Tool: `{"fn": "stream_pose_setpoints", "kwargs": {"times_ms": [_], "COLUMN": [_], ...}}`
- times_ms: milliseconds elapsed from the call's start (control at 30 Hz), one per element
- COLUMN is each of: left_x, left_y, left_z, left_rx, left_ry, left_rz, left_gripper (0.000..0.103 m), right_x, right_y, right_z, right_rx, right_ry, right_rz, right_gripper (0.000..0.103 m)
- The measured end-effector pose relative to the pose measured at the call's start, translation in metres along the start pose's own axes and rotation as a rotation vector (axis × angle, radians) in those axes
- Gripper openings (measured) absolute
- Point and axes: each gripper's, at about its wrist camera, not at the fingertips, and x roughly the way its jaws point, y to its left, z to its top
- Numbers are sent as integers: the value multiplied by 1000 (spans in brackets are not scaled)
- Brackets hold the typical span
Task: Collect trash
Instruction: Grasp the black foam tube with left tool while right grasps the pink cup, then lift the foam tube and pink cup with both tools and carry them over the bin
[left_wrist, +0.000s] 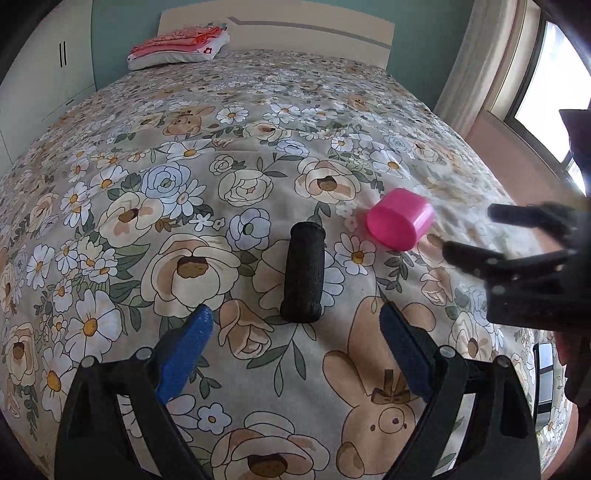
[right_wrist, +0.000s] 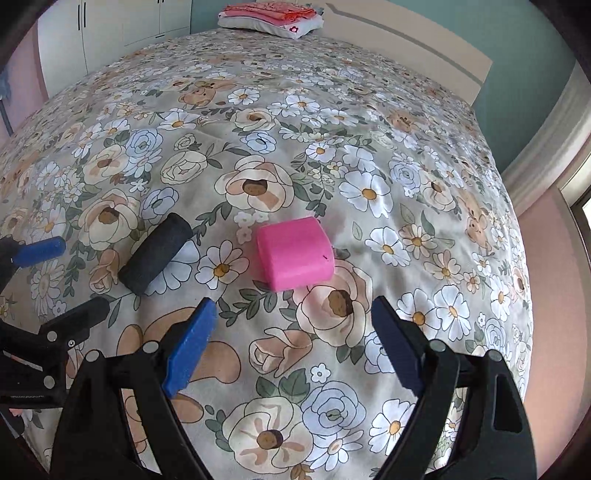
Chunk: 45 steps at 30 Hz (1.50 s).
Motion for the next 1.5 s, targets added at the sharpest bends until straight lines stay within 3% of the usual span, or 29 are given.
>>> {"fn": "stream_pose_setpoints", "kwargs": {"times_ms": [333,600,667,767,800,833,1033,1200,1500], "left_x": [70,86,88,87,85,83,64,18,-100], "left_y": [4,3,2,-3,-6,-8,-6,-5,5], "left_z": [16,18,20,21,20,19,16,20,38], "left_rx": [-32,-9,1,43,62,72,75,96,92], "left_ry": [61,48,41,28,25,19,32,-17,-140], "left_rz": [33,50,53,50,37,48,36,45,69], "left_gripper": [93,92,82,44,34,34,33,33,33], "right_x": [89,119,120,119,118,117,94,51,-92], "right_y": [-18,-18,-20,-22,-22,-23,-17,-16,4], "right_z": [31,34,33,31,30,29,16,9,22], "right_rx": [-15,8,32,92,111,132,193,208,183], "right_ry": [97,94,80,73,71,68,58,33,-117], "right_rz": [48,53,71,126,124,119,93,80,0], "right_gripper": [84,84,79,58,57,57,56,56,56]}}
